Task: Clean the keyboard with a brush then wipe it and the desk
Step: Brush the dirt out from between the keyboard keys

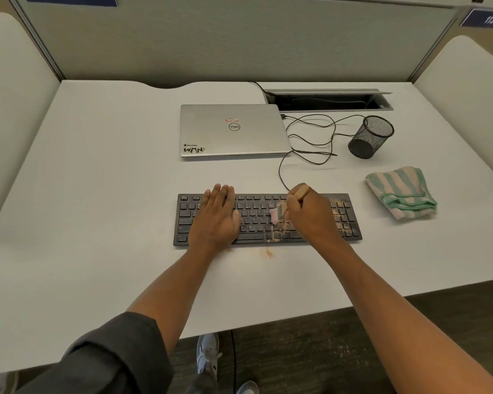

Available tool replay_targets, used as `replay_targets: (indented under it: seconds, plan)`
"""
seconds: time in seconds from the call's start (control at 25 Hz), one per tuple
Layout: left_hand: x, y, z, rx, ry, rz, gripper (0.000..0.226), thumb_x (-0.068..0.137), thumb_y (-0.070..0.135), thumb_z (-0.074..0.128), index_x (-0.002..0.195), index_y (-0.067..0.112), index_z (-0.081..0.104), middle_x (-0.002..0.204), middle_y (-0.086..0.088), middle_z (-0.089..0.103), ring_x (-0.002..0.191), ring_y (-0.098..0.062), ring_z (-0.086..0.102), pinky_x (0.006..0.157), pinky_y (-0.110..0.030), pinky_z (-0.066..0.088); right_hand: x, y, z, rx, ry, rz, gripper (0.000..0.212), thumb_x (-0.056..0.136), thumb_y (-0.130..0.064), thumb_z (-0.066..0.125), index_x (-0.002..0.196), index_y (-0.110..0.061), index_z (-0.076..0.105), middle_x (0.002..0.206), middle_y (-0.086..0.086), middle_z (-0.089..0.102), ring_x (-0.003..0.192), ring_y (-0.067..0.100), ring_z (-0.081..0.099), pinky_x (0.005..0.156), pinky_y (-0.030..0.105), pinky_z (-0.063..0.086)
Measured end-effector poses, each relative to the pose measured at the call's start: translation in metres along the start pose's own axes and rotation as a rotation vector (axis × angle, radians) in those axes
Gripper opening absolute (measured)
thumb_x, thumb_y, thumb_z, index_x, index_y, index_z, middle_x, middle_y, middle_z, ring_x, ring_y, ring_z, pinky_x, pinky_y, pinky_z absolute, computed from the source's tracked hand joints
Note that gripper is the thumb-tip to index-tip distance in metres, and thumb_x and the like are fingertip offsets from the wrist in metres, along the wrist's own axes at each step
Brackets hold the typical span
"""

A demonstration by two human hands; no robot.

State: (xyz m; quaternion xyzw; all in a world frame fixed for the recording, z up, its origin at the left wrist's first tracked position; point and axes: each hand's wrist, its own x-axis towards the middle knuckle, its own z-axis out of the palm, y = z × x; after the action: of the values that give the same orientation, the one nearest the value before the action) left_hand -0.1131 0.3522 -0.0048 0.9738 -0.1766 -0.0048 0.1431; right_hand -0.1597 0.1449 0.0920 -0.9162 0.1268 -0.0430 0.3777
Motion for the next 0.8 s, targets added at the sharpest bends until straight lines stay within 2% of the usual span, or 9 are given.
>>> replay_targets:
  seconds: [0.12, 0.28, 0.44, 0.52, 0.64, 0.72, 0.8]
  plan:
    - [0.0, 0.0, 0.0, 0.002, -0.002, -0.001, 0.072, 0.097, 0.04, 0.017, 0.159, 0.004, 0.022, 0.164, -0.015, 0.028, 0.155, -0.029, 0.014, 0.128, -0.041, 0.002, -0.005, -0.002, 0.002, 0.0, -0.06, -0.008, 0.021, 0.097, -0.021, 0.048, 0.084, -0.013, 0.063, 0.072, 0.002, 0.07, 0.072, 0.019, 0.069, 0.07, 0.04, 0.057]
    - [0.0, -0.001, 0.001, 0.007, 0.012, 0.003, 0.074, 0.095, 0.041, 0.015, 0.158, 0.003, 0.024, 0.163, -0.016, 0.03, 0.155, -0.03, 0.016, 0.128, -0.042, 0.003, -0.001, -0.001, -0.005, -0.13, -0.174, 0.036, 0.028, 0.094, -0.02, 0.047, 0.082, -0.006, 0.067, 0.071, 0.01, 0.072, 0.068, 0.028, 0.07, 0.07, 0.049, 0.059]
    - [0.0, -0.001, 0.001, 0.005, 0.014, 0.003, 0.077, 0.093, 0.043, 0.01, 0.158, 0.004, 0.024, 0.163, -0.016, 0.03, 0.155, -0.029, 0.016, 0.128, -0.042, 0.003, -0.002, -0.004, -0.01, 0.0, -0.121, 0.028, 0.021, 0.098, -0.023, 0.048, 0.087, -0.015, 0.064, 0.069, 0.0, 0.072, 0.066, 0.016, 0.069, 0.07, 0.041, 0.061]
    - [0.0, 0.0, 0.001, 0.007, 0.01, 0.002, 0.077, 0.094, 0.042, 0.01, 0.159, 0.004, 0.024, 0.163, -0.016, 0.03, 0.155, -0.029, 0.016, 0.128, -0.041, 0.003, -0.007, -0.001, -0.006, -0.013, -0.134, 0.021, 0.023, 0.098, -0.025, 0.048, 0.085, -0.016, 0.064, 0.07, 0.001, 0.072, 0.067, 0.019, 0.069, 0.071, 0.045, 0.06]
    - [0.0, 0.0, 0.0, 0.007, 0.009, 0.0, 0.073, 0.096, 0.041, 0.014, 0.159, 0.004, 0.023, 0.163, -0.015, 0.029, 0.155, -0.029, 0.015, 0.128, -0.041, 0.003, -0.013, 0.001, -0.004, -0.1, -0.201, 0.049, 0.034, 0.098, -0.025, 0.043, 0.078, -0.009, 0.066, 0.066, 0.006, 0.071, 0.064, 0.026, 0.07, 0.068, 0.05, 0.06]
    - [0.0, 0.0, 0.001, 0.004, 0.012, 0.0, 0.072, 0.096, 0.04, 0.016, 0.159, 0.004, 0.023, 0.163, -0.016, 0.03, 0.155, -0.029, 0.016, 0.128, -0.041, 0.003, -0.013, -0.002, -0.007, -0.084, -0.201, 0.048, 0.037, 0.099, -0.023, 0.043, 0.076, -0.007, 0.067, 0.064, 0.006, 0.071, 0.062, 0.024, 0.07, 0.067, 0.048, 0.06]
    - [-0.001, 0.0, 0.001, 0.001, 0.019, 0.001, 0.075, 0.094, 0.041, 0.014, 0.158, 0.004, 0.024, 0.163, -0.016, 0.031, 0.155, -0.029, 0.017, 0.128, -0.041, 0.003, -0.012, -0.004, -0.007, -0.01, -0.158, 0.019, 0.03, 0.101, -0.022, 0.046, 0.082, -0.011, 0.066, 0.068, 0.002, 0.071, 0.063, 0.019, 0.07, 0.068, 0.045, 0.061]
